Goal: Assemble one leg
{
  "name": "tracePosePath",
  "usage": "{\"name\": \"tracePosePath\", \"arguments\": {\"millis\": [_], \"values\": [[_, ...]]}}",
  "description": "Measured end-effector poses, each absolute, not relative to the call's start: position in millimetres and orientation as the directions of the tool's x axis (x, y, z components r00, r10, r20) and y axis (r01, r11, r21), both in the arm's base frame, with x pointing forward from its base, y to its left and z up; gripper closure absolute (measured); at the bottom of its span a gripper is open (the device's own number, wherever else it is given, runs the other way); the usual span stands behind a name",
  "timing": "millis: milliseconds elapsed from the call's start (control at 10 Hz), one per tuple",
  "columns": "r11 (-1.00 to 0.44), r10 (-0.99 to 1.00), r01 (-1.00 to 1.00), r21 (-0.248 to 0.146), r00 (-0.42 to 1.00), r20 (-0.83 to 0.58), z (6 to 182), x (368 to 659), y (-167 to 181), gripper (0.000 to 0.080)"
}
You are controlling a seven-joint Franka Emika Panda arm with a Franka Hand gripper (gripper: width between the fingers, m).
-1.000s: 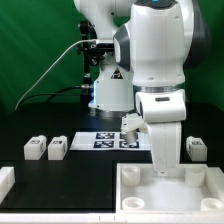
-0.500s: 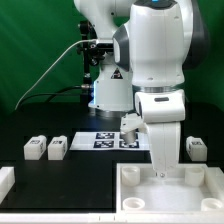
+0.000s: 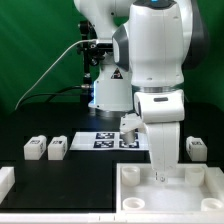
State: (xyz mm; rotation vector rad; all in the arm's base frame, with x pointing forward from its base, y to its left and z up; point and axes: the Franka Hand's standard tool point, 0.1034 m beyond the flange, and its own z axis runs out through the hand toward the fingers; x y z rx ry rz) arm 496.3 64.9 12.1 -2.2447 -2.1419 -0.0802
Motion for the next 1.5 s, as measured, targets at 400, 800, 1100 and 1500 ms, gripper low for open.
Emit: {"name": "tracePosePath", "arguments": {"millis": [400, 800, 1100, 1500], "values": [[-0.048, 0.997, 0.999, 0.008, 0.047, 0.064, 12.1, 496, 65, 0.0150], [-0.258, 0.964, 0.966, -0.006, 0.258, 0.065, 26.5, 488, 75, 0.0150], [-0.679, 0.728, 0.732, -0.056, 0.682, 0.070, 37.8, 474, 104, 0.0150], [-0.947, 0.300, 0.303, -0.106, 0.953, 0.043, 45.8, 468, 148, 0.0150]]}}
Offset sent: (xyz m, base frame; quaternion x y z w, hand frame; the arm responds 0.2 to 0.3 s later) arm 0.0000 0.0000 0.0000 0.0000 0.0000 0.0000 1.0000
